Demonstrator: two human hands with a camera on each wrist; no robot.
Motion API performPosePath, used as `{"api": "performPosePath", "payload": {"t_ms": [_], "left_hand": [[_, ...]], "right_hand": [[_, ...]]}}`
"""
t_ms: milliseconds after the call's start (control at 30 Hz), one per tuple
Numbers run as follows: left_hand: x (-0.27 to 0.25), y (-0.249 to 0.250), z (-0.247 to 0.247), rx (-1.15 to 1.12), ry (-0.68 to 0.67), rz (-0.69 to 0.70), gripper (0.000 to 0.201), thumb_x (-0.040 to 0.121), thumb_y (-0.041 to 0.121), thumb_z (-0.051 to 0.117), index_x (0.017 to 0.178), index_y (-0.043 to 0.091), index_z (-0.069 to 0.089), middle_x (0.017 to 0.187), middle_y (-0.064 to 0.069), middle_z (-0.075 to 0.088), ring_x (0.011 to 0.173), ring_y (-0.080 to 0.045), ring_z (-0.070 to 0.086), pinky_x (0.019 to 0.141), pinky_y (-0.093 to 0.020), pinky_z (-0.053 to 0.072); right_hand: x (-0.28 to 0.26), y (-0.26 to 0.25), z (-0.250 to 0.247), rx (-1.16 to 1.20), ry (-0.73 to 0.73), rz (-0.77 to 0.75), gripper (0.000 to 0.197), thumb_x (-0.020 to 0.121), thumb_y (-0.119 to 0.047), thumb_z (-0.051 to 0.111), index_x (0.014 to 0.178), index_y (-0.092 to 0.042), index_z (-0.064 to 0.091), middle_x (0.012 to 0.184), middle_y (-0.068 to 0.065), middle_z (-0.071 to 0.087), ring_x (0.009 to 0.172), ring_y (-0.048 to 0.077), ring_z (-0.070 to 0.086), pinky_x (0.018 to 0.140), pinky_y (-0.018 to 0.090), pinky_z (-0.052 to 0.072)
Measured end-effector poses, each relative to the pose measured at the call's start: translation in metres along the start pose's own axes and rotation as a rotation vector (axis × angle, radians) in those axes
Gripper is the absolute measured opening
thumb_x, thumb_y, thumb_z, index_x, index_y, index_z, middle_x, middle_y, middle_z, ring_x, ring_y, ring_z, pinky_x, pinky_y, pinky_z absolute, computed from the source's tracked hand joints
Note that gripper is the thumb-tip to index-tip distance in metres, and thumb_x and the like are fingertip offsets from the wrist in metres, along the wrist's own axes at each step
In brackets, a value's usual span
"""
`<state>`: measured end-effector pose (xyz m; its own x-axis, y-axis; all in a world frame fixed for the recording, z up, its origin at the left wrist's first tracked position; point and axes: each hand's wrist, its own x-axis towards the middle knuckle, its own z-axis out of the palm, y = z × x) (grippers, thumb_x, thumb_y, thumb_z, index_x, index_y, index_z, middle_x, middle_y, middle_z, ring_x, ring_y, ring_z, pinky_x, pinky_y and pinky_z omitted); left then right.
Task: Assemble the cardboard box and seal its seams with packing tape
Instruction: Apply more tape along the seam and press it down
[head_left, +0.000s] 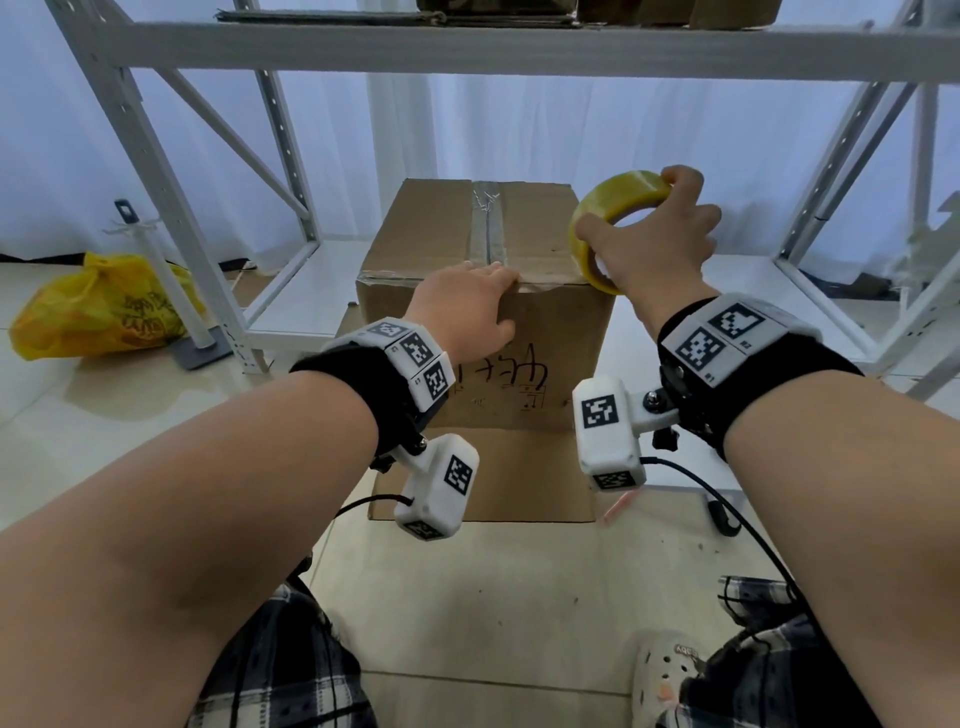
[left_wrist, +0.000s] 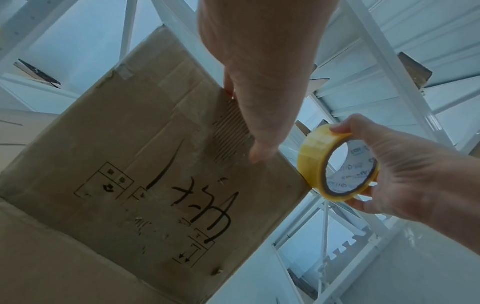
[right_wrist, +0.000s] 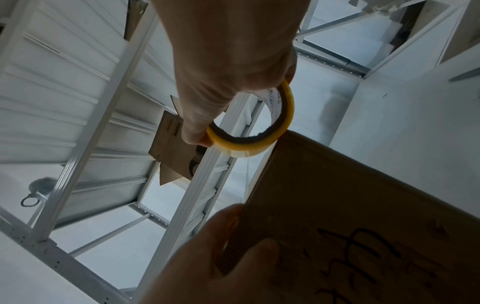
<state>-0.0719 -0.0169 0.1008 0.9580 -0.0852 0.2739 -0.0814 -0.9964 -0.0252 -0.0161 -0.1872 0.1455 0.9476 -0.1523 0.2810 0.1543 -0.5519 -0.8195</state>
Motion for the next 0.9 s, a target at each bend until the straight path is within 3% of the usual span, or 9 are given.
{"api": "performPosePath", "payload": {"t_ms": [100,200,333,400,500,567,633,700,900], "left_hand": [[0.004,0.008,0.002,0.098,-0.064,-0.020,0.070,0.089,0.047,0.047,0.150,0.027,0.019,0.155,-0.001,0.026,0.140,-0.028,0.030,0.110,-0.042,0.033],[0.008,0.017,0.003,0.138,-0.074,-0.034,0.075,0.088,0.051,0.047,0.150,0.026,0.014,0.156,-0.001,0.024,0.136,-0.033,0.033,0.105,-0.043,0.034],[0.016,0.029,0.005,0.111,-0.028,0.038,0.076,0.090,0.047,0.050,0.150,0.014,0.018,0.157,-0.005,0.020,0.144,-0.023,0.018,0.118,-0.037,0.012],[0.020,0.036,0.005,0.065,-0.021,0.064,0.075,0.090,0.045,0.050,0.150,0.012,0.019,0.157,-0.006,0.019,0.145,-0.020,0.016,0.118,-0.034,0.008],[0.023,0.040,0.002,0.007,-0.026,0.078,0.073,0.091,0.043,0.051,0.150,0.013,0.019,0.158,-0.004,0.019,0.145,-0.018,0.018,0.117,-0.032,0.013],[0.019,0.034,-0.001,0.009,-0.041,0.076,0.068,0.092,0.042,0.049,0.148,0.014,0.025,0.156,-0.003,0.025,0.142,-0.019,0.026,0.112,-0.037,0.027],[0.012,0.022,-0.004,0.037,-0.002,0.066,0.055,0.091,0.042,0.047,0.138,0.014,0.040,0.143,-0.003,0.044,0.126,-0.021,0.046,0.093,-0.040,0.048],[0.003,0.007,-0.007,0.077,0.041,0.052,0.045,0.092,0.043,0.044,0.125,0.012,0.049,0.126,-0.002,0.055,0.108,-0.019,0.056,0.075,-0.033,0.050],[-0.021,-0.030,-0.009,0.149,0.023,-0.038,0.056,0.094,0.046,0.040,0.135,0.009,0.044,0.137,-0.006,0.051,0.121,-0.021,0.052,0.087,-0.038,0.051]], "right_hand": [[0.000,0.001,0.001,-0.001,-0.006,-0.019,0.084,0.069,-0.046,0.072,0.137,-0.027,0.026,0.132,0.008,0.030,0.124,0.032,0.035,0.091,0.039,0.037],[0.000,0.003,0.001,-0.024,-0.017,-0.041,0.084,0.070,-0.044,0.072,0.137,-0.026,0.025,0.133,0.008,0.030,0.124,0.032,0.034,0.084,0.035,0.032],[0.003,0.005,0.000,-0.072,-0.028,-0.068,0.084,0.070,-0.045,0.072,0.137,-0.026,0.025,0.135,0.010,0.029,0.125,0.032,0.033,0.087,0.036,0.031],[0.004,0.004,-0.001,-0.092,-0.039,-0.066,0.083,0.071,-0.045,0.072,0.137,-0.026,0.025,0.135,0.010,0.029,0.125,0.032,0.033,0.091,0.037,0.034],[0.005,0.002,-0.002,-0.122,-0.048,-0.054,0.083,0.069,-0.044,0.071,0.136,-0.027,0.025,0.134,0.010,0.028,0.124,0.033,0.032,0.094,0.041,0.036],[0.002,-0.001,0.000,-0.116,-0.047,-0.042,0.083,0.069,-0.044,0.071,0.135,-0.027,0.024,0.133,0.009,0.028,0.124,0.033,0.032,0.095,0.042,0.036],[-0.003,-0.003,0.005,-0.170,-0.046,-0.079,0.086,0.067,-0.046,0.072,0.136,-0.027,0.024,0.133,0.010,0.028,0.123,0.034,0.033,0.094,0.046,0.038],[-0.008,-0.006,0.009,-0.259,-0.042,-0.139,0.089,0.065,-0.047,0.072,0.136,-0.026,0.023,0.133,0.011,0.028,0.123,0.035,0.033,0.093,0.047,0.039],[-0.011,-0.009,0.010,-0.234,-0.046,-0.140,0.089,0.064,-0.049,0.073,0.135,-0.026,0.024,0.133,0.011,0.028,0.123,0.034,0.033,0.093,0.047,0.040]]}}
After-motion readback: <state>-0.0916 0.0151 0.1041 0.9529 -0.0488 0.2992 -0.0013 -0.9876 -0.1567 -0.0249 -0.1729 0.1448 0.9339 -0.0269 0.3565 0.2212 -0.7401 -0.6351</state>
